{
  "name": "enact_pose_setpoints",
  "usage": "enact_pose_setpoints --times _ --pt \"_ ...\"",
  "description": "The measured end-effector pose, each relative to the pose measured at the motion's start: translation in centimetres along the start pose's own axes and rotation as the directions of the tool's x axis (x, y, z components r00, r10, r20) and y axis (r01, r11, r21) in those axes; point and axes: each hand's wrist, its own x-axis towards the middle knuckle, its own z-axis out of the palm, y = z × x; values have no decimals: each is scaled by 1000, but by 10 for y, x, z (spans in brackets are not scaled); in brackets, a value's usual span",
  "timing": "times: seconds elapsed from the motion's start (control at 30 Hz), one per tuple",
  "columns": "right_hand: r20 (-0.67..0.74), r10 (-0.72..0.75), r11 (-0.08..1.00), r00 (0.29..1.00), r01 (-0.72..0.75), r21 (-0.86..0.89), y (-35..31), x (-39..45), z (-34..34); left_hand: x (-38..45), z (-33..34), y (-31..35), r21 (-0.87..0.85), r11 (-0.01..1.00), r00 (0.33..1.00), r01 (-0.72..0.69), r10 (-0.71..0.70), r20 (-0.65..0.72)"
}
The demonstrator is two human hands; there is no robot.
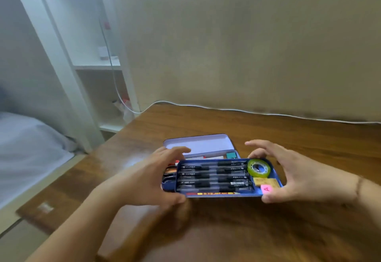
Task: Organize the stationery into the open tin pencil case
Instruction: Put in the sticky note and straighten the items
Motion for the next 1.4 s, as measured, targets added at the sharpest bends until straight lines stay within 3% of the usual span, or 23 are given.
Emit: enact_pose_setpoints --times 0.17,0.5,0.73,0.93,1.0,1.07,1.13,1.2,1.27,1.4 --pt "-20 -49 997 999 50 64 1 52 13 0 -7 -35 -36 995 994 92 -94 -63" --pt "34 -32 993 999 28 119 12 83 14 8 4 -53 -75 983 985 166 -169 -45" --pt "52 -19 998 998 16 57 12 87 21 4 0 -52 4 980 980 199 -199 -20" --pt "83 3 998 997 2 -58 14 84 24 6 2 -52 195 968 986 161 -167 13" --pt "68 -5 998 998 9 -60 16 82 23 4 1 -50 86 973 972 216 -223 74" --pt "-31 6 997 999 -3 82 15 83 25 6 5 -51 -127 947 955 296 -295 34" --pt "-137 102 961 985 -62 268 14 91 29 15 14 -58 -270 884 904 382 -418 -89" --pt "-101 225 911 969 -172 374 12 100 34 25 20 -61 -426 789 852 443 -519 -76" --pt "-78 271 852 959 -201 484 10 105 38 32 26 -55 -602 686 846 408 -533 -34" --pt "-208 275 686 939 -41 726 8 97 36 32 22 -45 -844 480 780 240 -613 -127"
